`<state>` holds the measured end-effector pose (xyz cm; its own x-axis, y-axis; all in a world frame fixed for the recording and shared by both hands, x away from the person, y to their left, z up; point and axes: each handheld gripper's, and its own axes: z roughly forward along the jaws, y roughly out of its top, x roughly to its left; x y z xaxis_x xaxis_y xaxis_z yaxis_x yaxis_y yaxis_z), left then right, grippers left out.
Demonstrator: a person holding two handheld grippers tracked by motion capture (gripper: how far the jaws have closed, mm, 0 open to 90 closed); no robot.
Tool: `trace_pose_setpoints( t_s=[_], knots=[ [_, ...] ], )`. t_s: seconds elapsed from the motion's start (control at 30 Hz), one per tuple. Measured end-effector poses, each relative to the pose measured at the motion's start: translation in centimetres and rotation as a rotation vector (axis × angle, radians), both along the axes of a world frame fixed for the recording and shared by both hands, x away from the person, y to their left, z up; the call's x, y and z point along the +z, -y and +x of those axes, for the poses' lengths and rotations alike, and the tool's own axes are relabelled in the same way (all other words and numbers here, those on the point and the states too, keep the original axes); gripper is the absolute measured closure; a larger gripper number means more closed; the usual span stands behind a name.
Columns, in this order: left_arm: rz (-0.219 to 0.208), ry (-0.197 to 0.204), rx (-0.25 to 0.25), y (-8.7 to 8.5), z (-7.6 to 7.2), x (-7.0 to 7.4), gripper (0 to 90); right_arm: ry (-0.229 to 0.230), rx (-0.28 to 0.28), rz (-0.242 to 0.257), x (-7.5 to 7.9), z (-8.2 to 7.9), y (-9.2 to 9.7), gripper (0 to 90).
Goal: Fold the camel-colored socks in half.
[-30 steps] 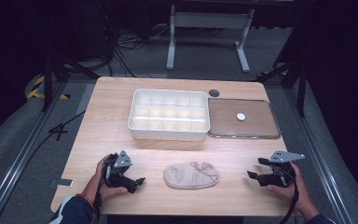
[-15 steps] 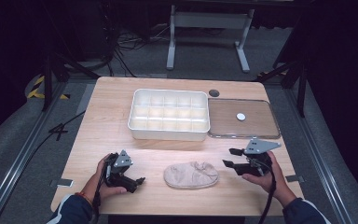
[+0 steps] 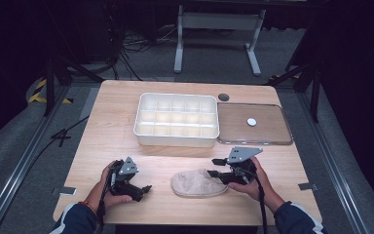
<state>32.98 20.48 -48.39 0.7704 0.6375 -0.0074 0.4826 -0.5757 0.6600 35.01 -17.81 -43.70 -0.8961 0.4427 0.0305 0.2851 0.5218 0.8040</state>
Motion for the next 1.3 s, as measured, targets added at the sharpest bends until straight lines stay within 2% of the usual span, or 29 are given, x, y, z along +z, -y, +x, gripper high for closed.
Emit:
trace_pose_setpoints(
  t_s=[0.2, 0.27, 0.43, 0.5, 0.53, 0.67, 0.73, 0.83, 0.87, 0.9, 0.97, 1.1, 1.23, 1.3],
  knots=[
    [0.0, 0.0, 0.004, 0.0, 0.0, 0.0, 0.3, -0.004, 0.072, -0.025, -1.2, -0.6, -1.6, 69.6],
    [0.001, 0.0, 0.007, 0.0, 0.0, 0.0, 0.3, -0.005, 0.091, -0.058, -1.6, -0.9, -2.2, 73.6],
    [-0.003, -0.009, -0.003, 0.2, 0.2, 0.0, 0.9, -0.018, 0.115, -0.106, -2.7, -1.2, -2.8, 76.8],
    [-0.001, -0.004, -0.002, 0.2, 0.2, 0.1, 1.2, -0.03, 0.114, -0.107, -3.0, -1.1, -2.9, 76.8],
    [-0.004, 0.0, 0.006, 0.2, 0.2, 0.1, 1.9, -0.043, 0.11, -0.131, -3.5, -1.0, -3.1, 77.1],
    [-0.012, 0.01, 0.043, 0.2, 0.1, 0.2, 8.7, -0.046, 0.106, -0.118, -3.7, -1.0, -3.1, 77.4],
    [-0.033, -0.004, 0.073, 0.5, 0.1, 0.4, 18.3, -0.047, 0.103, -0.115, -3.8, -1.1, -3.0, 77.5],
    [-0.067, -0.038, 0.067, 0.9, 0.3, 0.7, 24.8, -0.019, 0.099, -0.125, -3.8, -1.4, -3.1, 77.5],
    [-0.067, -0.038, 0.067, 0.9, 0.3, 0.7, 27.6, -0.019, 0.099, -0.125, -3.8, -1.4, -3.1, 77.5],
    [-0.085, -0.054, 0.063, 1.4, 0.4, 0.9, 27.6, -0.018, 0.098, -0.123, -3.9, -1.4, -3.1, 77.5],
    [-0.099, -0.046, 0.048, 2.1, 0.4, 1.1, 30.7, -0.021, 0.105, -0.115, -3.9, -1.3, -3.0, 77.5],
    [-0.175, -0.065, 0.036, 3.5, 0.6, 1.8, 33.4, -0.023, 0.109, -0.117, -3.9, -1.3, -3.1, 77.6],
    [-0.184, -0.063, 0.009, 5.3, 0.6, 1.9, 34.6, -0.031, 0.116, -0.114, -3.9, -1.0, -3.1, 77.9],
    [-0.161, -0.049, -0.002, 6.3, 0.6, 1.9, 34.7, -0.026, 0.116, -0.115, -3.9, -1.0, -3.3, 78.1]
  ],
)
